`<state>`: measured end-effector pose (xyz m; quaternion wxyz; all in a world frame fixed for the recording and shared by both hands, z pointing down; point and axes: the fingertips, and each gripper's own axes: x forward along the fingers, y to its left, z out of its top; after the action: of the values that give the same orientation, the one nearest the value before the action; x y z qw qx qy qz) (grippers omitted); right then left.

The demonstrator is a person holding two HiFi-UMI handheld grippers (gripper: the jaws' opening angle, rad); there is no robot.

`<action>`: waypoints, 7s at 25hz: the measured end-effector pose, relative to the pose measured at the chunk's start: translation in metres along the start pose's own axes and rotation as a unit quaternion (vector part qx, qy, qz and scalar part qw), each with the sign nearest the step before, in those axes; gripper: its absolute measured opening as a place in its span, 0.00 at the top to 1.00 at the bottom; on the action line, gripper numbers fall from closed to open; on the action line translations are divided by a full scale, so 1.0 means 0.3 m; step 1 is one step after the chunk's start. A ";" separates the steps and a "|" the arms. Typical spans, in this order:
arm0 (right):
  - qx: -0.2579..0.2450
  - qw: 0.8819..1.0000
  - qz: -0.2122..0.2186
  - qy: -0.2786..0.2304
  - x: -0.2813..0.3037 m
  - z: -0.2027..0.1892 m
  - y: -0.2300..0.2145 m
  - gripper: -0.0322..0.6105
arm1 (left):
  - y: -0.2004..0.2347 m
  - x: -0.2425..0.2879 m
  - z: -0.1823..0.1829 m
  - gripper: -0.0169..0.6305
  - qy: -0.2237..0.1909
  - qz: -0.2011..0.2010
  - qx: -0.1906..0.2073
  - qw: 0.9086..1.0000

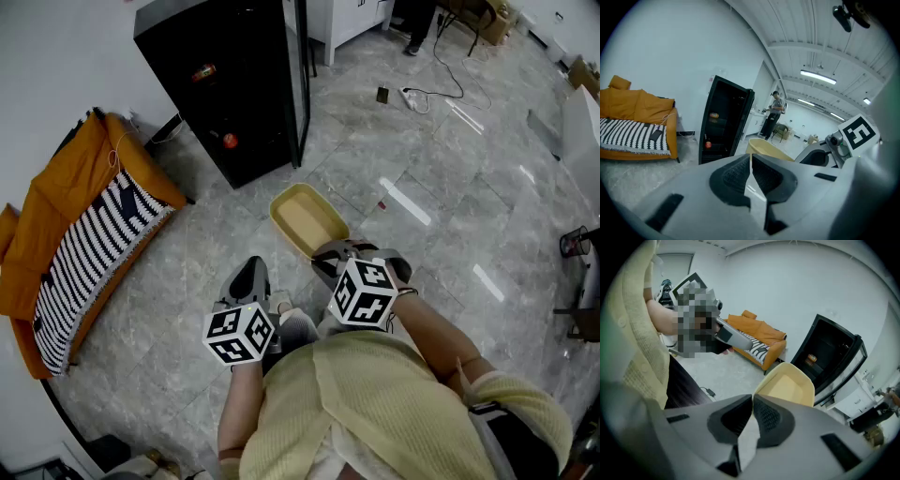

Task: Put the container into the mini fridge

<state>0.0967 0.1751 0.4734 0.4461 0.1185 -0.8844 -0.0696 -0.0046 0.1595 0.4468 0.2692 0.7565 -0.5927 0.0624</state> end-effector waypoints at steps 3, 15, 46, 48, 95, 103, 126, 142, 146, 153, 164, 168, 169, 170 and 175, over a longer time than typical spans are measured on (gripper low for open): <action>0.003 1.000 0.003 -0.005 -0.003 0.000 0.005 0.89 | -0.006 -0.003 -0.005 0.92 0.000 0.001 0.001 1.000; -0.001 1.000 0.020 -0.012 -0.007 -0.006 -0.019 0.89 | -0.029 0.028 0.011 0.92 0.009 0.005 0.017 1.000; -0.016 0.999 0.041 0.011 0.233 0.178 -0.303 0.89 | 0.273 0.286 0.162 0.93 0.026 0.012 0.001 1.000; -0.017 0.999 0.044 0.013 0.254 0.200 -0.325 0.89 | 0.302 0.303 0.175 0.94 0.029 0.009 -0.001 1.000; -0.034 0.996 0.068 0.036 0.648 0.426 -0.808 0.89 | 0.663 0.635 0.436 0.94 0.034 0.030 0.003 0.999; -0.050 0.994 0.083 0.041 0.705 0.414 -0.989 0.89 | 0.680 0.786 0.507 0.94 0.028 0.046 -0.014 0.998; -0.105 0.985 0.125 0.047 0.911 0.399 -1.327 0.89 | 0.749 1.089 0.610 0.94 0.006 0.103 -0.049 0.993; -0.123 0.983 0.122 0.055 1.066 0.390 -1.498 0.89 | 0.797 1.258 0.621 0.94 -0.013 0.122 -0.066 0.990; -0.129 0.984 0.115 0.053 1.100 0.388 -1.526 0.89 | 0.816 1.285 0.617 0.94 -0.022 0.128 -0.069 0.989; -0.137 0.984 0.100 0.048 1.159 0.396 -1.588 0.89 | 0.845 1.324 0.604 0.94 -0.032 0.141 -0.075 0.987; -0.143 0.986 0.074 0.038 1.241 0.437 -1.658 0.89 | 0.891 1.372 0.576 0.94 -0.044 0.149 -0.086 0.984; -0.143 0.987 0.063 0.039 1.268 0.437 -1.691 0.89 | 0.915 1.395 0.579 0.94 -0.062 0.157 -0.092 0.981; -0.144 0.987 0.061 0.040 1.275 0.435 -1.697 0.89 | 0.920 1.403 0.581 0.94 -0.065 0.159 -0.093 0.981; -0.146 0.987 0.060 0.041 1.283 0.433 -1.704 0.89 | 0.924 1.412 0.584 0.94 -0.068 0.159 -0.093 0.980; -0.148 0.987 0.052 0.044 1.310 0.431 -1.739 0.89 | 0.940 1.466 0.607 0.94 -0.079 0.157 -0.078 0.981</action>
<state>-0.1561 -0.4314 0.5809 0.5004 0.0078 -0.8487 -0.1712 -0.1806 -0.3507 0.5685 0.2663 0.6331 -0.7268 -0.0026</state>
